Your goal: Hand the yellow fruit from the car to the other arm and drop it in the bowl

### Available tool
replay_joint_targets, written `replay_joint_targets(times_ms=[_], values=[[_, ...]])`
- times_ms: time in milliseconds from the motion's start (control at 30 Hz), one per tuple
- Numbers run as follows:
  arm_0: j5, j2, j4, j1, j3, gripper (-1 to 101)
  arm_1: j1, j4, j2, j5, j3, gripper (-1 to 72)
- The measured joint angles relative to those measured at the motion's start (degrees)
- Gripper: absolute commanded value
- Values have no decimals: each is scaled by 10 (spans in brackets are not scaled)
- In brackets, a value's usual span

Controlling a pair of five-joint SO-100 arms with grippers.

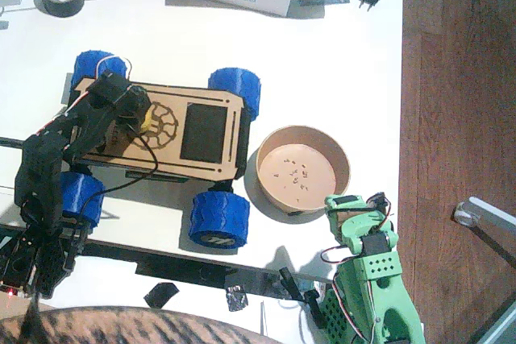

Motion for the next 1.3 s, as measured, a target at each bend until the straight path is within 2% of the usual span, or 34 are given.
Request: replay_joint_targets(times_ms=[200, 333, 500, 700, 867, 1000, 1300], values=[[-1, 36, 16, 4, 3, 0, 0, 0, 0, 0, 0, 1], [-3, 138, 76, 4, 2, 0, 0, 0, 0, 0, 0, 1], [-48, 249, 152, 14, 2, 0, 0, 0, 0, 0, 0, 1], [-70, 349, 195, 110, 2, 0, 0, 0, 0, 0, 0, 1], [-154, 466, 265, 199, 2, 0, 0, 0, 0, 0, 0, 1], [-217, 503, 257, 274, 2, 0, 0, 0, 0, 0, 0, 1], [-317, 529, 156, 426, 51, 1, 0, 0, 0, 0, 0, 1]])
